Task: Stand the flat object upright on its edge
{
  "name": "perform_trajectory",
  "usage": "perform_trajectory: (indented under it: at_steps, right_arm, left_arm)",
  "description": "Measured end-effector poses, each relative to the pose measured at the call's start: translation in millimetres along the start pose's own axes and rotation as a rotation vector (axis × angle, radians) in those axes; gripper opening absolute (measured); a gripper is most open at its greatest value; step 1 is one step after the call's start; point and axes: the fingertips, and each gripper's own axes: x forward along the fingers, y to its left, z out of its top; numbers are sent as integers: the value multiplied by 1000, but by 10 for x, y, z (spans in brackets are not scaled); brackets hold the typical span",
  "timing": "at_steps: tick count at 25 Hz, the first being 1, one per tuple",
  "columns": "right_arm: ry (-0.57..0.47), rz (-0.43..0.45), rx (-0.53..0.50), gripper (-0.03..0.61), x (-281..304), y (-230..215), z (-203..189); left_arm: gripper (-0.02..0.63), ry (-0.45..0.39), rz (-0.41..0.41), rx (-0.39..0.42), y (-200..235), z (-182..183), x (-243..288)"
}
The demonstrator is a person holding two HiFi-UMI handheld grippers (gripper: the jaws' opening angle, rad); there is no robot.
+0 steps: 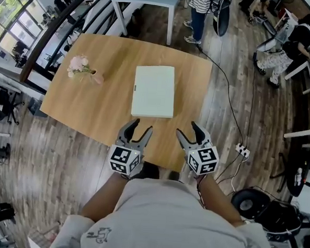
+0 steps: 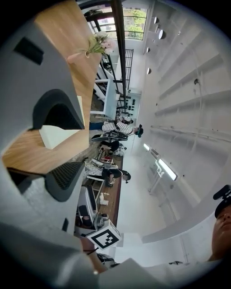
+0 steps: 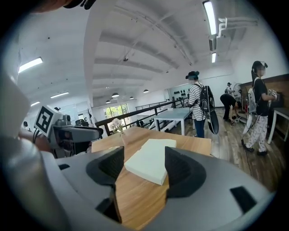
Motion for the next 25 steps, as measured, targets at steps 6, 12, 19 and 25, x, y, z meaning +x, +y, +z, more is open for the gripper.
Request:
perform_trajectory:
  at_steps: [6, 12, 19, 25]
  right_arm:
    - [82, -12, 49, 290, 554, -161, -150]
    - [159, -28, 111, 290, 1047, -392, -370]
    - [260, -40, 110, 290, 1721, -653, -672]
    - [332, -48, 130, 290, 2226, -872, -847]
  left_arm:
    - [216, 84, -15, -35, 517, -217, 372]
    - [228, 147, -31, -65, 936, -426, 715]
    - [241, 297, -35, -189, 1509, -950, 1175]
    - [244, 380, -18, -227, 1881, -1260, 1504]
